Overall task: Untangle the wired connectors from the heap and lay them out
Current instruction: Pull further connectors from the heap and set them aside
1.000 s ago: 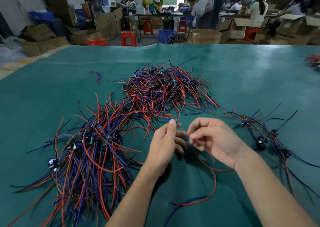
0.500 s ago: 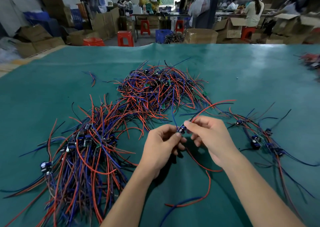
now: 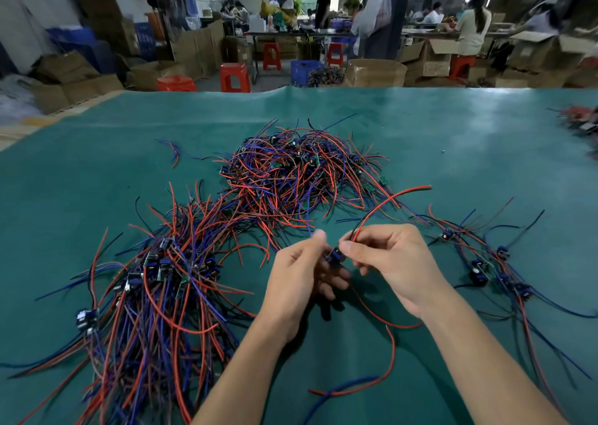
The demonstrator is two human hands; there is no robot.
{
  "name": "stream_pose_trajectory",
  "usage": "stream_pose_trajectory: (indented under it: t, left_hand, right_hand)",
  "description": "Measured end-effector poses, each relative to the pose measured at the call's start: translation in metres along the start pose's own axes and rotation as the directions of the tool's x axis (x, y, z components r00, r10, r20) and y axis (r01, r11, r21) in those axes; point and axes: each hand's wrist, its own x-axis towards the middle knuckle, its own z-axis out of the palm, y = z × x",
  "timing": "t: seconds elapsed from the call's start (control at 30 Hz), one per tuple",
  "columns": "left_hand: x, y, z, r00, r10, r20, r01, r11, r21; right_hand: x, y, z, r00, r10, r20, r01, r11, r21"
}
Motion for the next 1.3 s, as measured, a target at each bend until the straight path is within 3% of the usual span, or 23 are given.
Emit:
stream_pose_trajectory:
  t: [0.2,0.3,0.57,0.67,0.83,1.07,1.3]
  left_hand:
    - [-0.002,0.000,-0.001,0.997,0.038,0.067,-0.037,0.999,-0.021]
    - [-0.002,-0.001,-0.001,0.994,0.039,0.100,-0.038,0.999,-0.009]
    - [-0.002,-0.002,-0.002,0.993,0.042,0.108,-0.036,0.998,-0.059]
    - [-0.002,-0.002,-0.002,0.993,0.045,0.111,-0.049,0.998,0.029]
    - [-0.003,-0.004,-0.005,0.977,0.053,0.205,-0.072,0.994,0.086]
    - [-0.003,-0.002,-0.003,0.984,0.042,0.176,-0.075,0.980,0.184]
    - [-0.004,-0.002,-0.003,0.975,0.021,0.221,-0.068,0.975,0.209]
  right_hand:
    - [0.006,0.007,-0.004,0.954,0.007,-0.301,-0.012,1.000,-0.016]
    - [0.008,0.009,-0.007,0.926,0.050,-0.373,-0.038,0.999,0.039]
    - [0.006,0.001,-0.006,0.981,0.126,-0.150,-0.064,0.929,0.364]
    - [0.004,0.002,-0.001,0.993,0.062,-0.103,-0.033,0.966,0.256]
    - [0.005,0.008,0.001,0.981,-0.008,-0.196,0.032,0.992,0.119]
    - [0.006,0.008,-0.007,0.969,-0.146,-0.201,0.129,0.987,-0.093]
    - [0.013,0.001,-0.046,0.797,-0.186,-0.575,0.193,0.980,-0.049]
